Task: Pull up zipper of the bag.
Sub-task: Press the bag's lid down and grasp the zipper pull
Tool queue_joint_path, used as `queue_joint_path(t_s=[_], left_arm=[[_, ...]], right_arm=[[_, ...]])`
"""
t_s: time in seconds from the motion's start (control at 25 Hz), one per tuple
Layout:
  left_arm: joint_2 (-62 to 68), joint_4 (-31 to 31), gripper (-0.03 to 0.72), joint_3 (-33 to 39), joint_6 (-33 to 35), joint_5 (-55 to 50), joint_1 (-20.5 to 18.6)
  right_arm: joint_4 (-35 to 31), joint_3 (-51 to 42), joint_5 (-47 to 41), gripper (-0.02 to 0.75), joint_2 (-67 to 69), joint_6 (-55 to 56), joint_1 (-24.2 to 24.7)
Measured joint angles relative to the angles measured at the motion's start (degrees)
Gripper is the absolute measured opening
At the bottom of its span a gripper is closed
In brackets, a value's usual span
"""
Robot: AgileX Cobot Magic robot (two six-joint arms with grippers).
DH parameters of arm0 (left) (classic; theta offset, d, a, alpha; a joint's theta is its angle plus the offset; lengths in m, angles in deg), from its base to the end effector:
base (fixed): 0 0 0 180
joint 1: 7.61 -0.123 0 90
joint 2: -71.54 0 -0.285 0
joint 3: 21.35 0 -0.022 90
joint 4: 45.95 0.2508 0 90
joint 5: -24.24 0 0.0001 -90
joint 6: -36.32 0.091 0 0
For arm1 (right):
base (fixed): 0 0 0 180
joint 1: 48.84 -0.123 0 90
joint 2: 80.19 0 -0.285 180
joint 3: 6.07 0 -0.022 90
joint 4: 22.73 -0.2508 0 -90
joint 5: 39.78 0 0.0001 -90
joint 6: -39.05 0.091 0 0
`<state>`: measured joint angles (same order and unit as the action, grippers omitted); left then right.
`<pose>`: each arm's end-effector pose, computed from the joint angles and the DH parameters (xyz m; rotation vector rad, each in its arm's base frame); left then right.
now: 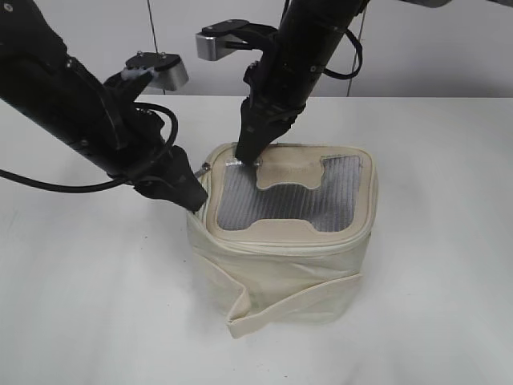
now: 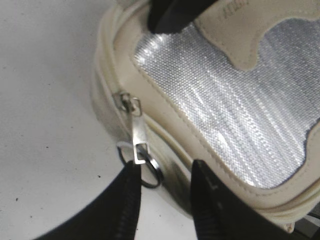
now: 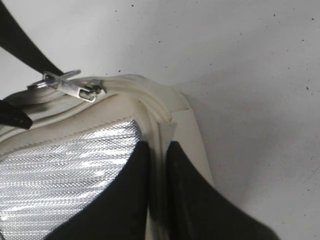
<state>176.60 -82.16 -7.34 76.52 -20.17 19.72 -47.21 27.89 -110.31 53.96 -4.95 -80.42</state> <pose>0.2809 -0.1876 0.2191 1.0441 2.5286 -0.6566 0.3777 0.2739 0.2225 -1.6369 2.3727 0.5767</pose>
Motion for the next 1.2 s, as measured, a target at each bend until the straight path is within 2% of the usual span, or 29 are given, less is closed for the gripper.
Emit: queue_joint_path(t_s=[0.16, 0.44, 0.72, 0.84, 1.0, 1.2], left_arm=[[-0.04, 0.08, 0.299, 0.00, 0.05, 1.68, -0.70], [-0.04, 0.19, 0.297, -1.29, 0.05, 3.07, -1.00], [0.79, 0.33, 0.228, -1.54, 0.05, 2.63, -1.25], [0.79, 0.52, 0.155, -1.64, 0.05, 2.63, -1.25], [0.79, 0.94, 0.023, -1.64, 0.05, 2.86, -1.25], [0.79, 2.11, 0.006, -1.64, 0.05, 2.66, -1.27]], right_arm=[[0.05, 0.00, 0.00, 0.071, -0.01, 0.00, 0.00], [0.05, 0.00, 0.00, 0.071, -0.01, 0.08, 0.00], [0.05, 0.00, 0.00, 0.071, -0.01, 0.15, 0.00], [0.05, 0.00, 0.00, 0.071, -0.01, 0.15, 0.00], [0.05, 0.00, 0.00, 0.071, -0.01, 0.21, 0.00], [0.11, 0.00, 0.00, 0.071, -0.01, 0.21, 0.00]])
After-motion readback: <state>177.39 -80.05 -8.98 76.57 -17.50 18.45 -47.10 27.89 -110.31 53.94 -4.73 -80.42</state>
